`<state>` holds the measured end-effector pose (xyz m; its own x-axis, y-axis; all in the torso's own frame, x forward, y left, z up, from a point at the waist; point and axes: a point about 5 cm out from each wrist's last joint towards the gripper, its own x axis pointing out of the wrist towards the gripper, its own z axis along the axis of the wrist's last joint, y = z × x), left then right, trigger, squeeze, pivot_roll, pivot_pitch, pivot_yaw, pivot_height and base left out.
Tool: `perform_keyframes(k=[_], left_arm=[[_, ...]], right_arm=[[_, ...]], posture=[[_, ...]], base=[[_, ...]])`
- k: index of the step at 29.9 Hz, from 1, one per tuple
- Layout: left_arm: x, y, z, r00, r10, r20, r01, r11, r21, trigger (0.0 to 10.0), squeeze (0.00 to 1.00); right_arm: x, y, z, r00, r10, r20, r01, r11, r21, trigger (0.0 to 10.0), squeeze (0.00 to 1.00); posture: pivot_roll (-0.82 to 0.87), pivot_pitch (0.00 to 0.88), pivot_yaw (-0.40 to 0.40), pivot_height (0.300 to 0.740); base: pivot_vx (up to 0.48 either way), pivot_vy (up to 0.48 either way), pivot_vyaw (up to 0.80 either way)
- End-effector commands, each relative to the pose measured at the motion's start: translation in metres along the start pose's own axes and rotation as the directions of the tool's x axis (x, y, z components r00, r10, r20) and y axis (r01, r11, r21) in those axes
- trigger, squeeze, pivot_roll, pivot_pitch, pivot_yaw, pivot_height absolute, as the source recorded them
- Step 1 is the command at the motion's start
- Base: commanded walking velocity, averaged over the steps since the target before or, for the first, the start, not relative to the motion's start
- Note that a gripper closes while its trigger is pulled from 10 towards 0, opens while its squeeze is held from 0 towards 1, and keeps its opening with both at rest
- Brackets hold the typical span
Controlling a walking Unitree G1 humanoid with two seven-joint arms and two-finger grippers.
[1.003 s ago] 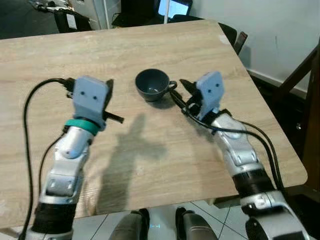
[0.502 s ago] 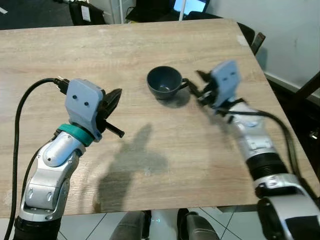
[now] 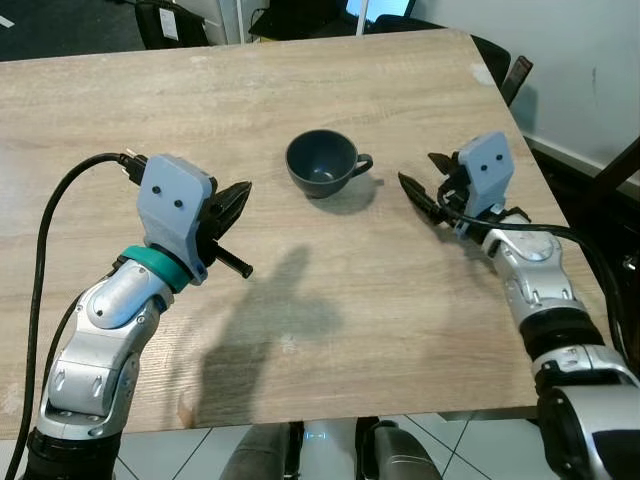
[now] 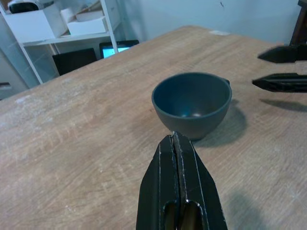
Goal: Setting the table
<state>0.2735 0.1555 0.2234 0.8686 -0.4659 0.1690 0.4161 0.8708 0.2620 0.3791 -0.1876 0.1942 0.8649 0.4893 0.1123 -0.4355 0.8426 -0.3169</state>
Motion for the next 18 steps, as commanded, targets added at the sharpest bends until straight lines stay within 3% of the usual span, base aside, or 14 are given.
perform_keyframes(k=[1,6,7,18], left_arm=[[-0.003,-0.001,0.000,1.000,-0.005,-0.008,0.005,1.000,0.005,10.0,0.00],[-0.007,0.000,0.002,1.000,0.008,-0.012,-0.008,1.000,0.011,10.0,0.00],[-0.008,0.001,0.002,1.000,0.012,-0.013,-0.012,1.000,0.011,10.0,0.00],[-0.017,0.000,0.002,0.999,0.046,-0.019,-0.046,0.999,0.011,10.0,0.00]], right_arm=[[0.001,0.002,-0.004,1.000,0.020,-0.017,-0.020,1.000,-0.002,10.0,1.00],[0.008,0.003,-0.002,1.000,-0.001,-0.014,0.001,1.000,0.004,10.0,1.00],[0.010,0.004,-0.002,1.000,0.001,-0.016,-0.001,1.000,0.006,10.0,0.00],[0.015,0.009,0.000,0.996,0.088,-0.001,-0.088,0.994,0.069,10.0,0.00]], posture=[[0.15,0.186,0.101,0.740],[0.17,0.187,0.096,0.740],[0.18,0.188,0.093,0.740],[0.22,0.187,0.063,0.740]], base=[[0.000,0.000,0.00],[0.000,0.000,0.00],[0.000,0.000,0.00],[0.000,0.000,0.00]])
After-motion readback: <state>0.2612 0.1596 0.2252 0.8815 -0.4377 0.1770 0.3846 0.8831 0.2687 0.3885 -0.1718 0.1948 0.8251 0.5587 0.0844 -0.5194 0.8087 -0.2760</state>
